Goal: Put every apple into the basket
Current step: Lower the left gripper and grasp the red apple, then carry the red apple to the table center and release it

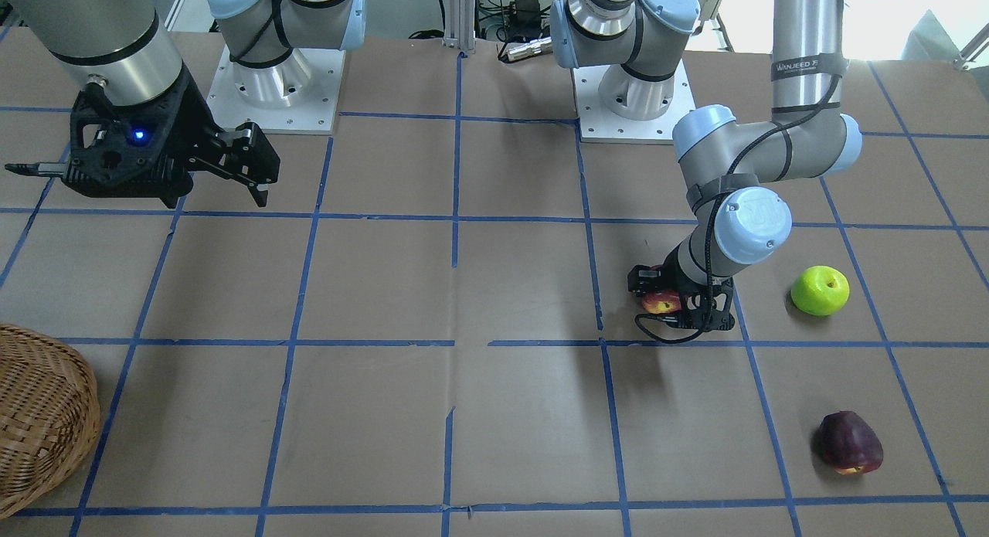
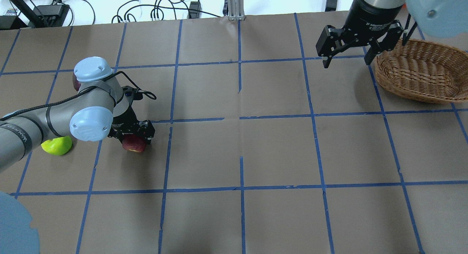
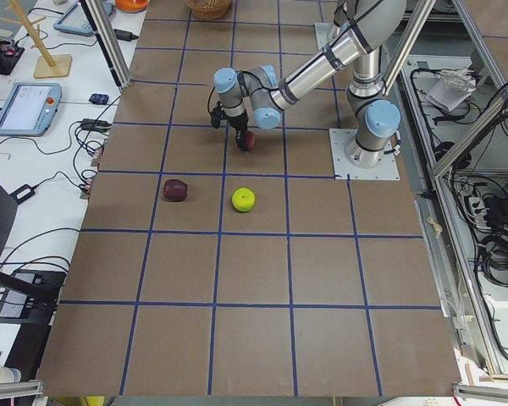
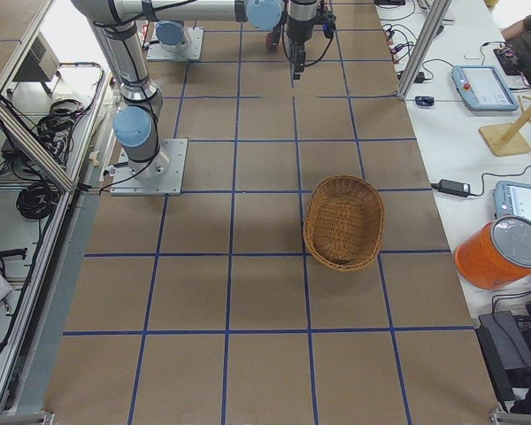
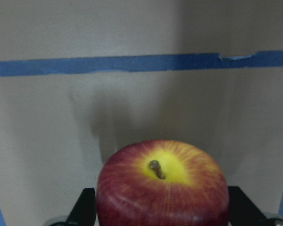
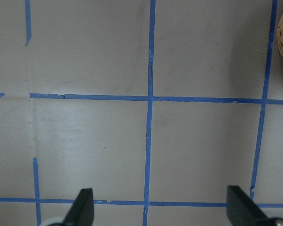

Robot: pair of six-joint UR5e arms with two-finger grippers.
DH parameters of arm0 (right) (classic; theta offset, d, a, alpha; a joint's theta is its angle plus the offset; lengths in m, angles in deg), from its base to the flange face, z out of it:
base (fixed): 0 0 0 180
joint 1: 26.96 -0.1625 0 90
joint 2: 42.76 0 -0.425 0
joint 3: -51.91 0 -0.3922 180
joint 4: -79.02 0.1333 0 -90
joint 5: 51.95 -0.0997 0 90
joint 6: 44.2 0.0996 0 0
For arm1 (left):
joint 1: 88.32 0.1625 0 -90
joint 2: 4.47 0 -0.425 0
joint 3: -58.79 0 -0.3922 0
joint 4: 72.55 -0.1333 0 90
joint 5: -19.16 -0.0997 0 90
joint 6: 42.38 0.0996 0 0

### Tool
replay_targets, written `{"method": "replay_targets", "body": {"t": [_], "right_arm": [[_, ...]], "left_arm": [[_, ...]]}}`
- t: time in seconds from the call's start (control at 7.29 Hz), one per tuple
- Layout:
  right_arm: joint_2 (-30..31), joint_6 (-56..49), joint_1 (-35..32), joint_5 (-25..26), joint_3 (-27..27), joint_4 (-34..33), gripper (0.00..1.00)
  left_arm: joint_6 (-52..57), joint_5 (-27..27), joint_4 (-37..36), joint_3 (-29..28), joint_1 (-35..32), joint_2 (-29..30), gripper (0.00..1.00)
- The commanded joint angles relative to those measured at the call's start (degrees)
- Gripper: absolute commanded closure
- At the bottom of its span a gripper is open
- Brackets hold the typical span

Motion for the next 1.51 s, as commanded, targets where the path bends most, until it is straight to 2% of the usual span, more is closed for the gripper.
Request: {"method": "replay_targets", "body": {"t": [0.0,0.14,0.41,0.55,0.69,0.82,0.96,1.1,1.37], "right_arm": [[0.0,-0.1,0.0,0.0,0.0,0.0,0.0],[0.1,-0.1,0.0,0.0,-0.1,0.0,0.0],[0.0,-0.1,0.0,0.0,0.0,0.0,0.0],[0.0,-0.1,0.0,0.0,-0.1,0.0,0.0],[0.0,-0.1,0.0,0.0,-0.1,0.0,0.0],[0.0,-0.1,0.0,0.0,-0.1,0.0,0.0],[0.0,-0.2,0.0,0.0,-0.1,0.0,0.0],[0.1,-0.2,0.0,0.1,-0.1,0.0,0.0],[0.4,-0.3,0.0,0.0,-0.1,0.1,0.0]], "left_arm": [[-12.2,6.6,3.2,-6.5,-3.7,-0.1,0.57],[-20.8,8.6,3.3,-10.2,-8.5,0.9,0.56],[-34.7,9.1,0.1,-15.5,-20.5,4.5,0.56],[-38.4,10.8,-1.4,-16.2,-25.2,6.8,0.56],[-44.2,12.2,-8.9,-16.4,-27.6,9.7,0.56],[-46.9,12.2,-13.4,-16.1,-28.1,12.3,0.52],[-46.8,12.2,-13.8,-16.3,-28.2,14.2,0.3],[-46.7,11.7,-13.7,-16.3,-28.6,14.1,0.0],[-44.7,11.6,-12.6,-17.6,-27.2,10.6,0.0]]}}
